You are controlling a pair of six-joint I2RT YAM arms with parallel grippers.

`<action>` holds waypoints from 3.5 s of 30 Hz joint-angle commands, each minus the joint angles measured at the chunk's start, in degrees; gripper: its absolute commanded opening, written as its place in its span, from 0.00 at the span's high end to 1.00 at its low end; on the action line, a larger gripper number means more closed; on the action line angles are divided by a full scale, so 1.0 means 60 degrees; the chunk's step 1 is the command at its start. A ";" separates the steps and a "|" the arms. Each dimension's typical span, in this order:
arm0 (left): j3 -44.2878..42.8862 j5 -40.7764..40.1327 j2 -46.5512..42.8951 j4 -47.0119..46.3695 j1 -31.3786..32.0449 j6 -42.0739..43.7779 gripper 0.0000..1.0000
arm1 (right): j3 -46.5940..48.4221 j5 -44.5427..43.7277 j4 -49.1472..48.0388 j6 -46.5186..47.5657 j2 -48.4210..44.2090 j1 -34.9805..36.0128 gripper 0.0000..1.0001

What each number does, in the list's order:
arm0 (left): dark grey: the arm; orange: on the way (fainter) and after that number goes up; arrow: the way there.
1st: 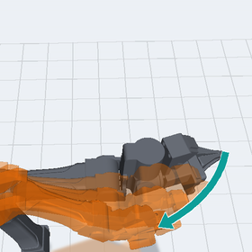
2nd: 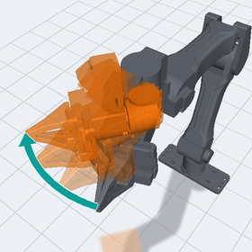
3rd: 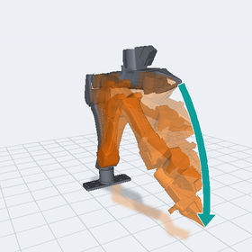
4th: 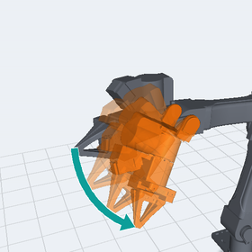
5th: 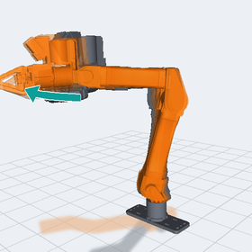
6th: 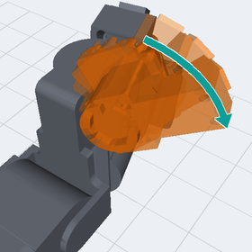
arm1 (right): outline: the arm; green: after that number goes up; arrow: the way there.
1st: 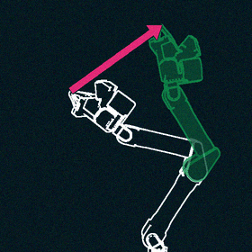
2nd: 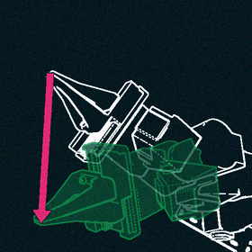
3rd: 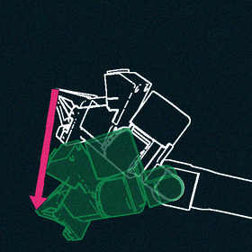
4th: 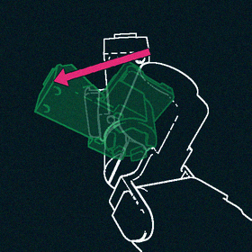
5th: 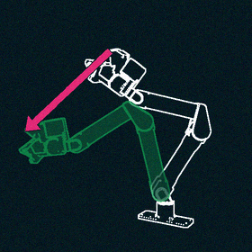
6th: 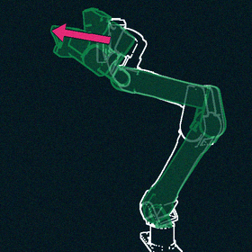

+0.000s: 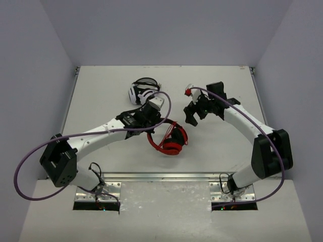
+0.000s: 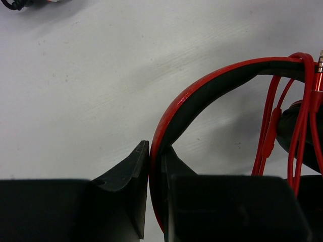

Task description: Wrap the headphones

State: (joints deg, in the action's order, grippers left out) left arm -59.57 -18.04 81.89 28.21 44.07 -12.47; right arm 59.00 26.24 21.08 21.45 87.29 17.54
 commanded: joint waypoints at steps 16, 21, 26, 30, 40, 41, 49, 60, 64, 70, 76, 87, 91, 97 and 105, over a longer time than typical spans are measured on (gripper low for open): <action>-0.1422 0.2785 0.2067 -0.3662 -0.0490 0.2019 1.00 | 0.0435 -0.3923 0.0646 -0.6123 -0.3529 -0.1239 0.01; -0.2594 0.4951 0.3677 -0.3165 -0.0768 0.3669 1.00 | 0.0114 -0.2048 0.1129 -0.6373 -0.4774 -0.1239 0.01; -0.3676 0.7426 0.4676 -0.2256 -0.1221 0.4509 0.99 | -0.0633 -0.1078 0.1189 -0.6549 -0.5625 -0.1239 0.01; -0.4412 0.8177 0.5643 -0.1889 -0.1252 0.4525 0.99 | -0.1146 -0.0843 0.1159 -0.6520 -0.6109 -0.1239 0.01; -0.5539 0.8750 0.6786 -0.1567 -0.1121 0.4905 0.89 | -0.1982 -0.0418 0.0911 -0.6842 -0.7266 -0.1239 0.01; -0.5787 0.8561 0.6990 -0.1363 -0.1106 0.4963 0.89 | -0.2113 -0.0404 0.0852 -0.6929 -0.7470 -0.1239 0.01; -0.6126 0.7711 0.7329 -0.1053 -0.1062 0.4790 0.69 | -0.2436 -0.0447 0.0867 -0.6973 -0.7824 -0.1239 0.01; -0.5629 0.3639 0.5207 -0.2474 -0.1164 0.2609 0.00 | -0.2656 -0.1530 0.0983 -0.6989 -0.8058 -0.1239 0.01; -0.5015 0.1183 0.4021 -0.2490 -0.1295 0.1275 0.00 | -0.2641 -0.2189 0.1276 -0.6974 -0.8263 -0.1239 0.01; -0.4516 0.0858 0.3067 -0.1158 -0.1311 0.0016 0.00 | -0.2568 -0.2498 0.1716 -0.7163 -0.8541 -0.1224 0.01; -0.2744 -0.0754 0.2348 -0.0980 -0.0507 -0.2402 0.00 | -0.2802 -0.2176 0.1789 -0.7998 -0.8601 -0.1239 0.01; -0.0637 -0.2660 0.1415 -0.1024 0.0740 -0.5127 0.02 | -0.2876 -0.2086 0.2345 -0.7707 -0.9068 -0.1239 0.01; 0.0932 -0.3773 -0.0724 -0.0428 0.0492 -0.5538 0.00 | -0.2599 -0.3651 0.3207 -0.7253 -0.9712 -0.1224 0.01; 0.2457 -0.3557 -0.4327 0.0366 -0.2652 -0.5058 0.00 | -0.2480 -0.4429 0.4294 -0.7104 -1.0826 -0.1209 0.01; 0.1801 -0.3496 -0.7217 0.1083 -0.2351 -0.3172 0.00 | -0.2583 -0.4446 0.3986 -0.6227 -1.0961 -0.1209 0.01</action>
State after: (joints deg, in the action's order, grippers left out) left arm -45.15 -39.35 40.14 32.88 29.74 -38.89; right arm 42.30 1.08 45.67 -18.57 19.53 10.07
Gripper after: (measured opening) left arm 0.999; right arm 0.992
